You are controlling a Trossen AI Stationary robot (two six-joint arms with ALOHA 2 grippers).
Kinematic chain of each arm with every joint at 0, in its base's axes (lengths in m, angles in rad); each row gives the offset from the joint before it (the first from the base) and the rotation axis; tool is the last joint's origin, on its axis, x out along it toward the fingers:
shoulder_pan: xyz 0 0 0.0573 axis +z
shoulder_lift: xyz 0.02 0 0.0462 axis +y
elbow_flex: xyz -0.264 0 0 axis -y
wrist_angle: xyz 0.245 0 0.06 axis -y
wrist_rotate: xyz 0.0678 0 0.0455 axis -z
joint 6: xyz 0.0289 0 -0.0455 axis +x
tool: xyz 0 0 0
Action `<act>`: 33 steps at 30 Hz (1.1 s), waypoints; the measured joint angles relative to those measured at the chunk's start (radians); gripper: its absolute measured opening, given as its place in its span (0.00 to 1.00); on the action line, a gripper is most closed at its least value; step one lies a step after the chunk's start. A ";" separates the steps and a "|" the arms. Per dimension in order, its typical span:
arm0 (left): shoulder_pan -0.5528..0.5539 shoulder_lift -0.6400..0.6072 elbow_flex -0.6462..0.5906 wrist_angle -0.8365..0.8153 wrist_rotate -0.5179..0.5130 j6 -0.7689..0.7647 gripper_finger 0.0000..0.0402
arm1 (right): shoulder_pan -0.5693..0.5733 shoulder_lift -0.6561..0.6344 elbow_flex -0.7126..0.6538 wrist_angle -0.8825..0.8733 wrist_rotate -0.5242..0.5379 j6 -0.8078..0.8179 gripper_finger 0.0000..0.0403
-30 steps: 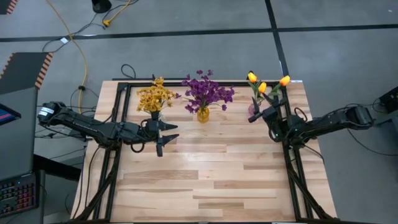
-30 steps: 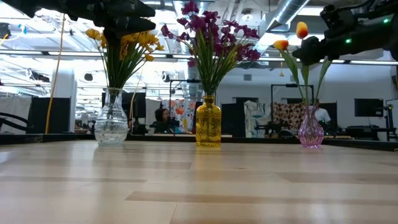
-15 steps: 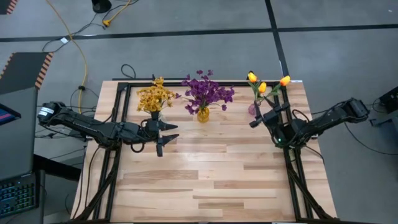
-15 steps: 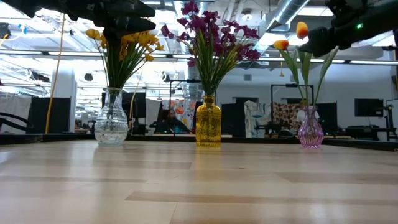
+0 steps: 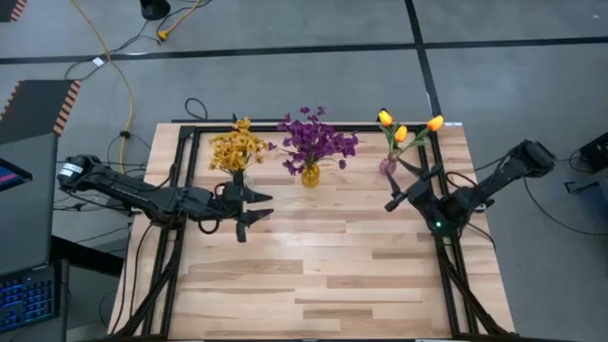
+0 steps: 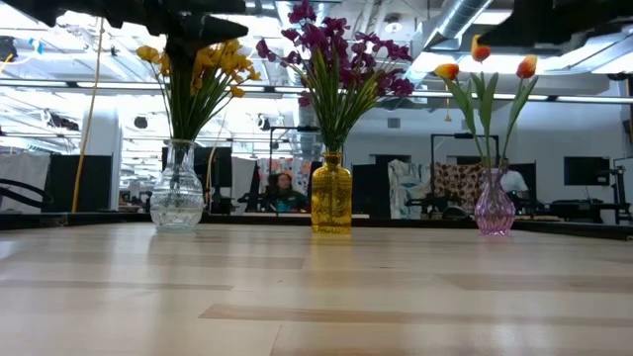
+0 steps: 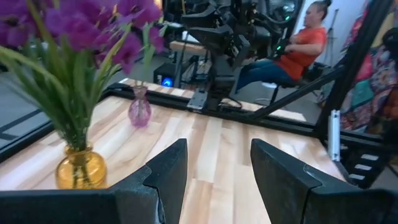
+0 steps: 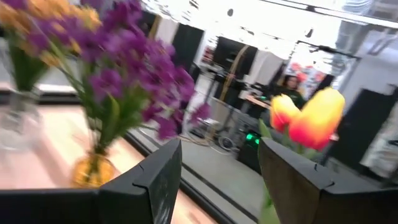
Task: Sort flowers into vase by color
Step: Return to Home Position
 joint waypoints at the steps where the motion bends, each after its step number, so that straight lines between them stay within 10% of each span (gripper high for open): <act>1: -0.006 0.000 0.000 0.011 0.000 0.000 0.41 | 0.015 0.000 0.009 -0.001 -0.002 0.008 0.59; 11: -0.076 -0.008 0.000 0.032 -0.020 0.043 0.40 | 0.149 0.009 0.062 -0.008 -0.120 0.038 0.53; 21: -0.080 -0.155 0.000 -0.097 -0.019 0.227 0.03 | 0.137 -0.044 0.116 -0.009 -0.138 -0.080 0.06; 29: 0.030 -0.219 0.000 -0.187 0.054 0.327 0.00 | 0.036 -0.182 0.117 -0.108 -0.167 -0.075 0.04; 33: 0.143 -0.218 0.000 -0.187 0.211 0.327 0.00 | -0.011 -0.284 0.117 -0.408 -0.358 0.140 0.04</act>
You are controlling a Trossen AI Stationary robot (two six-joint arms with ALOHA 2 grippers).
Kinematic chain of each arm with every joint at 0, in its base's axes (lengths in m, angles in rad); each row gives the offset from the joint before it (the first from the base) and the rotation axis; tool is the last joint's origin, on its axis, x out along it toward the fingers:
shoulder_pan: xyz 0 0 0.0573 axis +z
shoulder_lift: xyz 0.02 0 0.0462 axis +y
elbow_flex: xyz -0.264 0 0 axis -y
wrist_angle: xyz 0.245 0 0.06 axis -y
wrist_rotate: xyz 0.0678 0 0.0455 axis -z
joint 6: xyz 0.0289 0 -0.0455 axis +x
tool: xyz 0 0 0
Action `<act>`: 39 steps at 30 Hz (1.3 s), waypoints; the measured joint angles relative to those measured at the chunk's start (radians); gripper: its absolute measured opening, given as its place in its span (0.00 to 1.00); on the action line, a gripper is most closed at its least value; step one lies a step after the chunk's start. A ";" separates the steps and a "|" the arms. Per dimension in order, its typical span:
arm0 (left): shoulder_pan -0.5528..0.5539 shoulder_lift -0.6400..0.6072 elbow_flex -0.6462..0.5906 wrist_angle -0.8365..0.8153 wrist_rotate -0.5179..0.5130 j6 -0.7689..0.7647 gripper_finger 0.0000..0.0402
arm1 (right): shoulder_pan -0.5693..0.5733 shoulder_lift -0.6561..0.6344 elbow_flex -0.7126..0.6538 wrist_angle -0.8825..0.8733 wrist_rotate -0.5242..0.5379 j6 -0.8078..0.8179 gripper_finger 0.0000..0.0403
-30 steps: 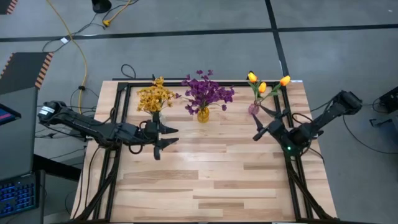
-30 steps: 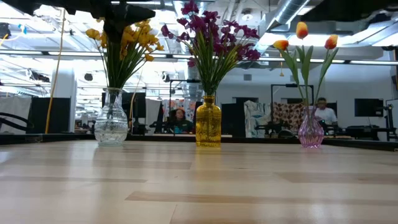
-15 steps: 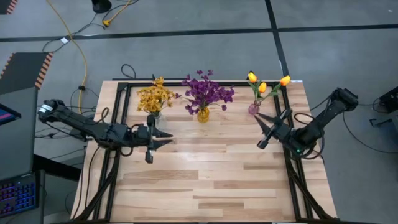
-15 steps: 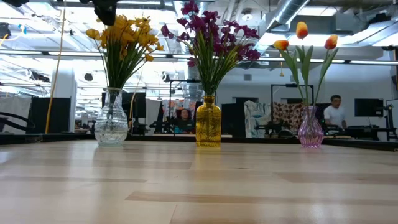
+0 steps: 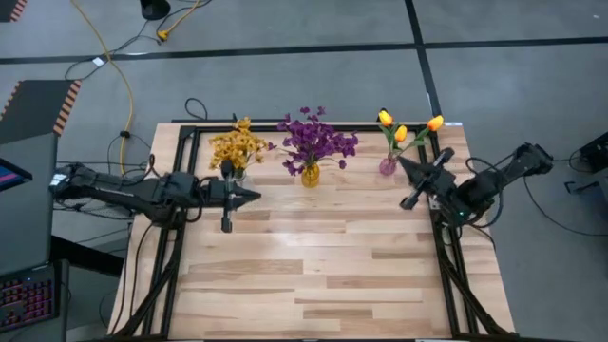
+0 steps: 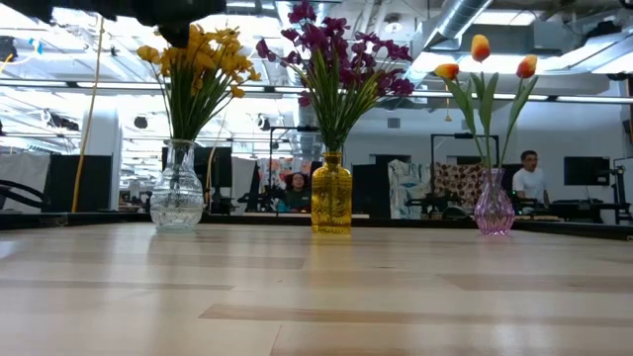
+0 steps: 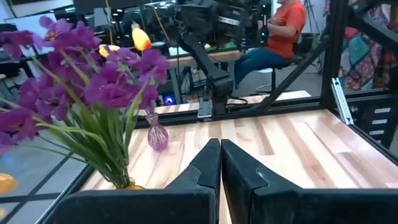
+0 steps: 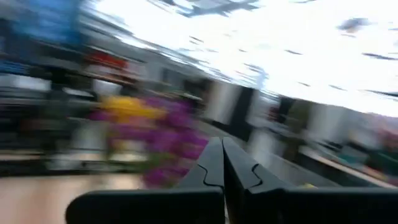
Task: Sort flowers into vase by color
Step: Return to Home Position
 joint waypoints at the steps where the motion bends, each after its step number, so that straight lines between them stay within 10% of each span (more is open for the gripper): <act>1: 0.030 0.008 0.000 0.008 0.036 -0.002 0.00 | -0.020 -0.025 0.000 -0.106 -0.093 0.083 0.04; 5: 0.126 0.047 0.000 0.049 0.173 -0.026 0.00 | -0.149 -0.080 0.000 -0.397 -0.439 0.374 0.04; 16: 0.173 0.124 0.000 0.078 0.244 0.007 0.00 | -0.469 -0.084 0.000 -0.601 -0.633 0.626 0.05; 29: 0.173 0.002 -0.290 0.419 0.255 -0.076 0.00 | -0.522 -0.085 -0.043 -0.750 -0.721 0.714 0.04; 39: 0.173 -0.025 -0.336 0.445 0.292 -0.039 0.00 | -0.523 -0.085 -0.291 -0.455 -0.741 0.805 0.04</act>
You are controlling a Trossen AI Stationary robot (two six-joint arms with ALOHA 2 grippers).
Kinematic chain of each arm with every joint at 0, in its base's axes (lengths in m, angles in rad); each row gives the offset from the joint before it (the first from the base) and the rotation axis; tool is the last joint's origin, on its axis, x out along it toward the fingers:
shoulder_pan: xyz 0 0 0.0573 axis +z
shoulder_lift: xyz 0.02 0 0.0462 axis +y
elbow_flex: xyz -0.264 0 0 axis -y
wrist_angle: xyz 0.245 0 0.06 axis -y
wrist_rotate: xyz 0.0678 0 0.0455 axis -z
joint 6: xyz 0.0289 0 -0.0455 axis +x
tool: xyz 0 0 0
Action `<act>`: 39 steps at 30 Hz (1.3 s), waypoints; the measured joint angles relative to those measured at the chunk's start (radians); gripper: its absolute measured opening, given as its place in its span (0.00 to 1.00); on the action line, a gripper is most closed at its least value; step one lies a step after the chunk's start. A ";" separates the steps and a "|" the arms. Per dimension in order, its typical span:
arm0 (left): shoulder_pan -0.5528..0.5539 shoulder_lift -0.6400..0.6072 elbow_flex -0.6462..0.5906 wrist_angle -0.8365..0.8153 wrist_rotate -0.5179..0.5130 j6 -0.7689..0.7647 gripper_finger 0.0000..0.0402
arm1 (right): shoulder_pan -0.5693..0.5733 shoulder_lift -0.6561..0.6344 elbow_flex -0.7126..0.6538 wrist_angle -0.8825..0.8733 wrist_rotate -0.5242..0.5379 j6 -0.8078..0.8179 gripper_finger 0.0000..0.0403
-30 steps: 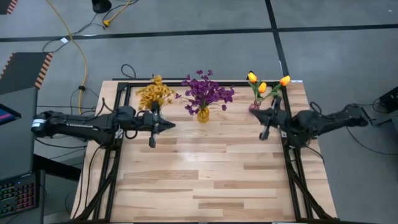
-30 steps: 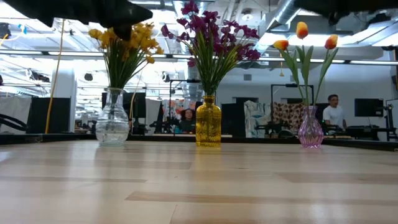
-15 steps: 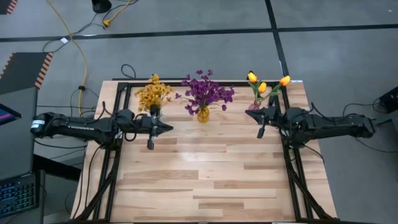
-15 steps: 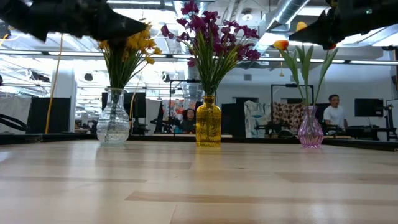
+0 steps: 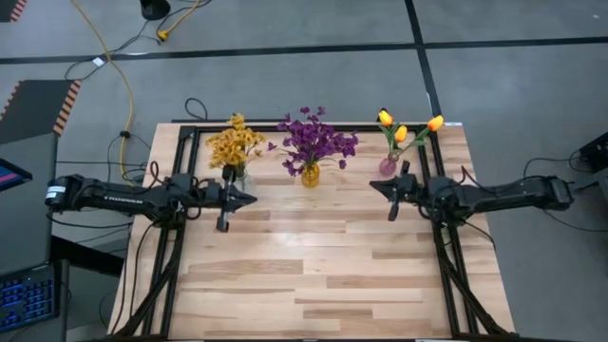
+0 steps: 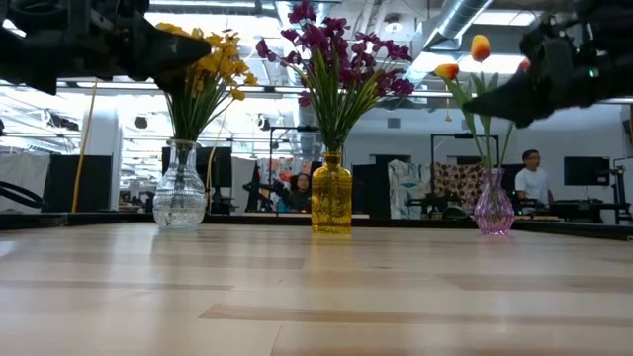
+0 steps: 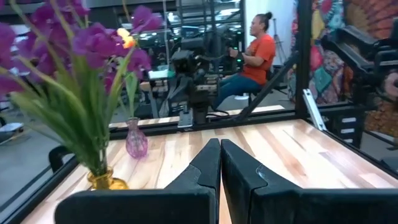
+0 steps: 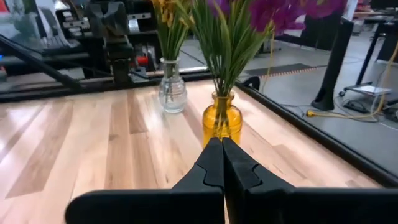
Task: Sort flowers into vase by color
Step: Return to Home Position
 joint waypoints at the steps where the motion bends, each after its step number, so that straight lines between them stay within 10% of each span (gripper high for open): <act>1: 0.000 0.000 0.000 0.001 0.008 0.003 0.00 | 0.000 0.001 -0.024 0.040 -0.006 0.003 0.04; 39: -0.001 -0.042 -0.146 0.194 -0.011 0.074 0.00 | 0.000 -0.071 -0.108 0.152 -0.037 -0.083 0.05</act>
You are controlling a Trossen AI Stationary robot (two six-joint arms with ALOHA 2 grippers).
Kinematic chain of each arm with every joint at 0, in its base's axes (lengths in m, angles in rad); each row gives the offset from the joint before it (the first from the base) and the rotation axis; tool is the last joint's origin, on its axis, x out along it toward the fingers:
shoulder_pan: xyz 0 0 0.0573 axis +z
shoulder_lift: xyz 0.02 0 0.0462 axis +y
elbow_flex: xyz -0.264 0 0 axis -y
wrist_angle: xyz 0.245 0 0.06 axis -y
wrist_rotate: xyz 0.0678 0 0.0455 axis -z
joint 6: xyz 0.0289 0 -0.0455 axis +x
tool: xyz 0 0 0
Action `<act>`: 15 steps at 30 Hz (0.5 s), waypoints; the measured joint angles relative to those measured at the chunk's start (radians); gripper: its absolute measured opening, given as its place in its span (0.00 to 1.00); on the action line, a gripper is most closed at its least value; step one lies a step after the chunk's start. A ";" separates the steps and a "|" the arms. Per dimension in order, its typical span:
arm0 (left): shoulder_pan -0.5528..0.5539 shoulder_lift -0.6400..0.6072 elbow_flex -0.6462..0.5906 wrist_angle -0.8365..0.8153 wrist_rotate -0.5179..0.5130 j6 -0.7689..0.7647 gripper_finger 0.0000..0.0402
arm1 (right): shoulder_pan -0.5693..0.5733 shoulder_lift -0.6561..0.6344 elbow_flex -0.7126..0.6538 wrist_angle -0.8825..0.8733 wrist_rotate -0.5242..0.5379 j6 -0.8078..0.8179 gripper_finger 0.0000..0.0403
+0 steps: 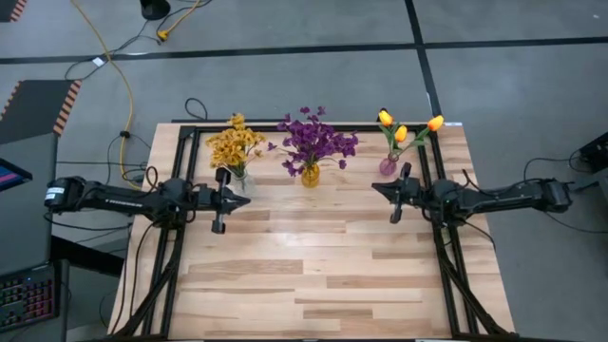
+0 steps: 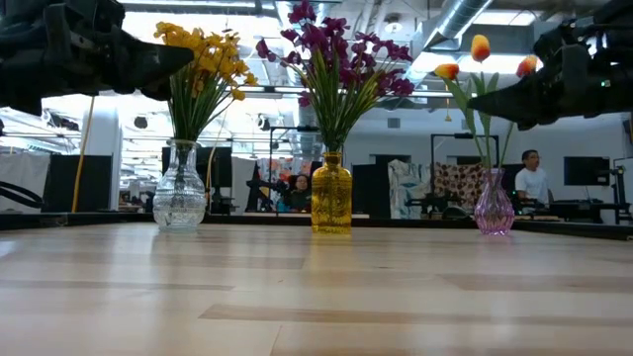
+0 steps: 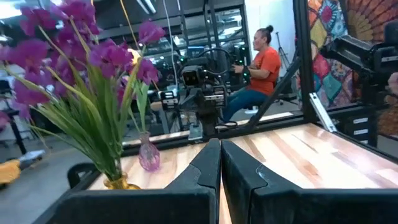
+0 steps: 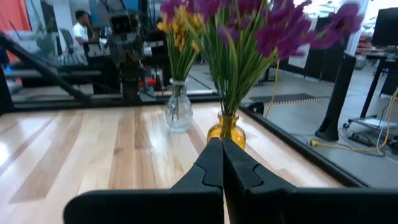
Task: Sort flowers into vase by color
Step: Return to Home Position
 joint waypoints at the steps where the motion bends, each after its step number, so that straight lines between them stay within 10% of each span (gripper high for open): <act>1: 0.000 -0.006 0.000 -0.001 -0.004 0.008 0.00 | 0.000 -0.012 0.000 -0.002 0.000 -0.002 0.05; 15: 0.000 -0.192 0.000 -0.108 -0.036 0.028 0.00 | 0.000 -0.247 0.000 -0.217 0.000 0.003 0.05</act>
